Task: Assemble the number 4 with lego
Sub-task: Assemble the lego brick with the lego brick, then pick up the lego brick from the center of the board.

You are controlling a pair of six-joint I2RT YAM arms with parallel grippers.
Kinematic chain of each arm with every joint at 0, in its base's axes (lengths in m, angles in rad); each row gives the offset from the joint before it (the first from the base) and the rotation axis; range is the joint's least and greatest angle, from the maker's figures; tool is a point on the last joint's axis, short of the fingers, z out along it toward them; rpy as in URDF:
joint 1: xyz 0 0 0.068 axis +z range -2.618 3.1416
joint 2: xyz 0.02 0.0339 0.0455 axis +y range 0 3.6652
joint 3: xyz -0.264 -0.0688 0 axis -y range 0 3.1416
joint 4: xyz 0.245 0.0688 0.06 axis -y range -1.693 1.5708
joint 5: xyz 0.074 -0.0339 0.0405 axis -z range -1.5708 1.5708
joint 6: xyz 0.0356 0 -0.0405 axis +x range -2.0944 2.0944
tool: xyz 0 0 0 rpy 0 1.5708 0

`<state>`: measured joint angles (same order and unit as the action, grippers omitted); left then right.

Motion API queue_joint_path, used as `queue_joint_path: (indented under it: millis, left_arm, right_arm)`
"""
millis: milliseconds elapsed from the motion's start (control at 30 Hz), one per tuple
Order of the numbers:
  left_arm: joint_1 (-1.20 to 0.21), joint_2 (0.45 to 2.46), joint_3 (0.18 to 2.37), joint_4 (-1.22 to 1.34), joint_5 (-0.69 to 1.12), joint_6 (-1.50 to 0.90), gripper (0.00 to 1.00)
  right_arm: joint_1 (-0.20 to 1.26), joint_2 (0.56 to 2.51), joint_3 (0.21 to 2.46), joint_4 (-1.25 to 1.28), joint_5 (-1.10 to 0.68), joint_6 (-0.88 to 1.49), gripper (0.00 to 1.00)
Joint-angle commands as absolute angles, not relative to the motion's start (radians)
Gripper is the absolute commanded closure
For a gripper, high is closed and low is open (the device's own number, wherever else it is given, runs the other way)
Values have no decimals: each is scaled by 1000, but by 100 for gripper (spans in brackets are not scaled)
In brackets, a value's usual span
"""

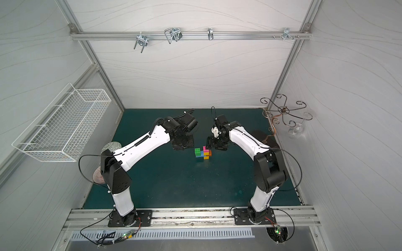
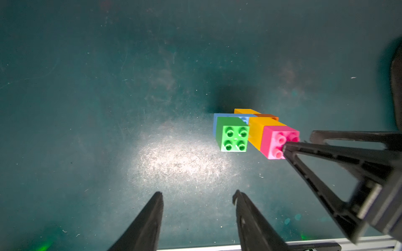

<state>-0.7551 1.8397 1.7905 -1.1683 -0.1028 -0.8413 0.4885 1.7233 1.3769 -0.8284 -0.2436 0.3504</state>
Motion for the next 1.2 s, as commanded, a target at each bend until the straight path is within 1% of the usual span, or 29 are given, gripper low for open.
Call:
queue_joint_path:
  millis: [0,367,600,667,833,967,1167]
  left_arm:
    - [-750,1800,1786,-1157,-133,-849,44]
    - [-739,1732,1718,-1130,-142,-852,44]
    - [-734,1688,1672,-1117,-152,-855,44]
    - [-733,1671,1651,-1112,-153,-855,43]
    - [-716,1605,1561,-1080,-145,-848,43]
    - [-684,1516,1417,-1009,-113,-832,42]
    - [-613,1380,1210,-907,-57,-800,42]
  right_arm:
    - [489,1754,1406,-899,-214,352,26]
    - [490,1745,1459,-890,-223,365,16]
    - [495,1708,1477,-871,-243,375,11]
    - [495,1689,1472,-854,-259,365,8]
    - [502,1663,1433,-835,-253,213,1]
    - [508,1622,1340,-732,-284,140,1]
    - [561,1626,1258,-611,-345,-27,1]
